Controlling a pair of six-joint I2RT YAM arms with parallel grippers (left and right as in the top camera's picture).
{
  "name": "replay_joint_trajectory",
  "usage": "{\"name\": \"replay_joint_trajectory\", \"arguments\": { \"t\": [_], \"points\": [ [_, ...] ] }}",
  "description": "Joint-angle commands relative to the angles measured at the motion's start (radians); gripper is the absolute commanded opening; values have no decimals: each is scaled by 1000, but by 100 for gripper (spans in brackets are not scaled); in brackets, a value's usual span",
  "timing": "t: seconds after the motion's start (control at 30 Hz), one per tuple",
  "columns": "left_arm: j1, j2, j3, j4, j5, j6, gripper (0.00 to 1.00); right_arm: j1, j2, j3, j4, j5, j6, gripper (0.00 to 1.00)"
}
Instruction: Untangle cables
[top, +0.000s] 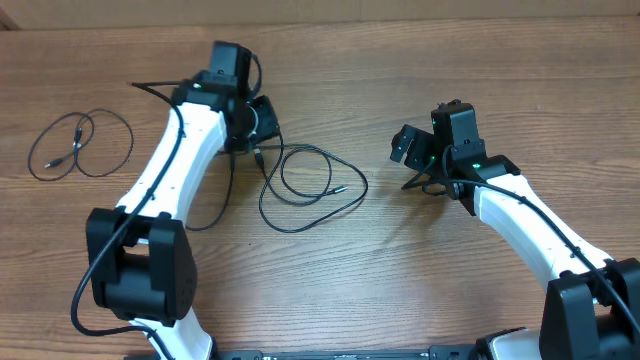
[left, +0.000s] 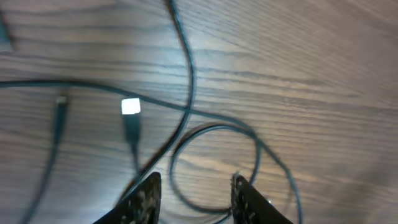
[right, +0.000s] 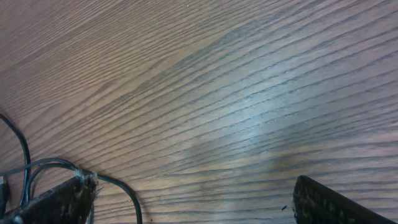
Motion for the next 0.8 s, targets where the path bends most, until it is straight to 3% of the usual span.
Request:
{"name": "replay_joint_trajectory", "arguments": {
  "t": [0.0, 0.27, 0.5, 0.77],
  "points": [
    [-25, 12, -34, 52, -4, -74, 36, 3, -1, 1, 6, 10, 2, 100],
    [-69, 13, -101, 163, -86, -90, 34, 3, -1, 1, 6, 10, 2, 100],
    [-89, 13, -209, 313, -124, -176, 41, 3, -1, 1, 6, 10, 2, 100],
    [-89, 13, -275, 442, -132, -210, 42, 3, -1, 1, 6, 10, 2, 100]
  ]
}}
